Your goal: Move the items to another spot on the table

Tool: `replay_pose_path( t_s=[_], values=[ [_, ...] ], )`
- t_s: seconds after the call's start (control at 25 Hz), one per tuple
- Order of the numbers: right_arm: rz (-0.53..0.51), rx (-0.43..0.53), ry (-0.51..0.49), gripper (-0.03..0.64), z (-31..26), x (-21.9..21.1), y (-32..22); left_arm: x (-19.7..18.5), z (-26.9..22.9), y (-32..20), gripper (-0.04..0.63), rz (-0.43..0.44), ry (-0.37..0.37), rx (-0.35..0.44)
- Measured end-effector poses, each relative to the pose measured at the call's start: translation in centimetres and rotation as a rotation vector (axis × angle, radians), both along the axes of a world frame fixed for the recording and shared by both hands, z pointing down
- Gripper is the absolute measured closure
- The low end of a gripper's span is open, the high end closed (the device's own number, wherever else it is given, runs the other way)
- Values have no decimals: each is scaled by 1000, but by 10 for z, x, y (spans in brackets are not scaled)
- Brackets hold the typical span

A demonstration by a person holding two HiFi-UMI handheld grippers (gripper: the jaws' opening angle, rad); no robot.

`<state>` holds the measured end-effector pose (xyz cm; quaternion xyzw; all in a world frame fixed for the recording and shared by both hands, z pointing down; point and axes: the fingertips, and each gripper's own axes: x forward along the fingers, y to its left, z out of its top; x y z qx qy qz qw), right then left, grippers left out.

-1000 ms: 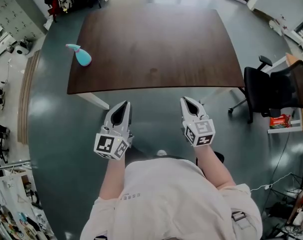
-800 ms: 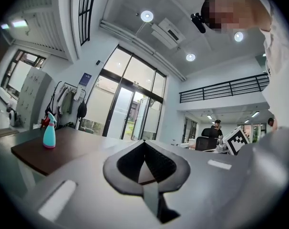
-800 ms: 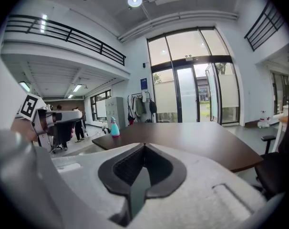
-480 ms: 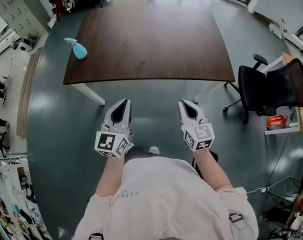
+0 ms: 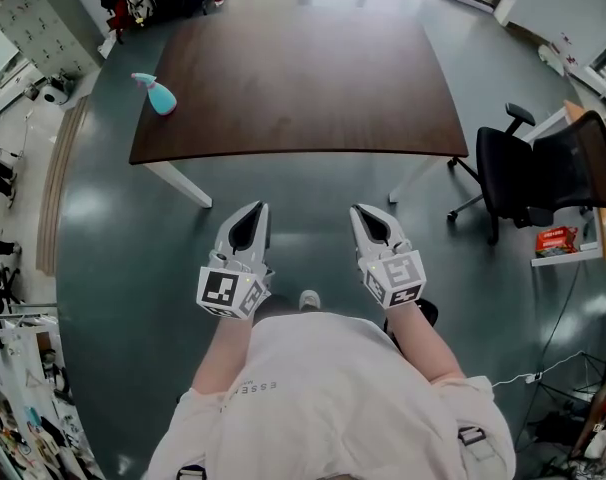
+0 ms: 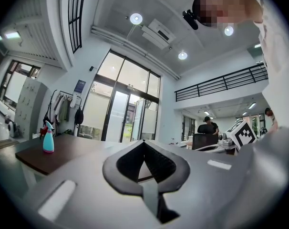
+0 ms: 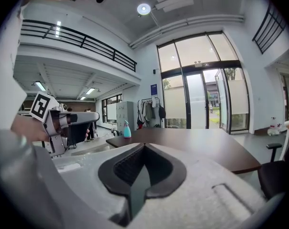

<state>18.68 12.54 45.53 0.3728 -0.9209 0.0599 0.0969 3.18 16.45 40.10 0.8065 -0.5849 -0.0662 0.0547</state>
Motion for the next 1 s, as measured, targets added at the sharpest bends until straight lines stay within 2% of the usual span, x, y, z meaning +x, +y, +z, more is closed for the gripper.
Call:
replay_pose_path(
  t_s=[0.36, 0.68, 1.0],
  values=[
    [8, 30, 0, 627, -6, -6, 6, -3, -2, 7, 584, 16, -14, 23],
    [18, 25, 2, 627, -4, -8, 7, 0, 3, 10, 584, 55, -55, 2],
    [33, 1, 17, 626, 3, -4, 9, 3, 4, 10, 584, 77, -35, 8]
  ],
)
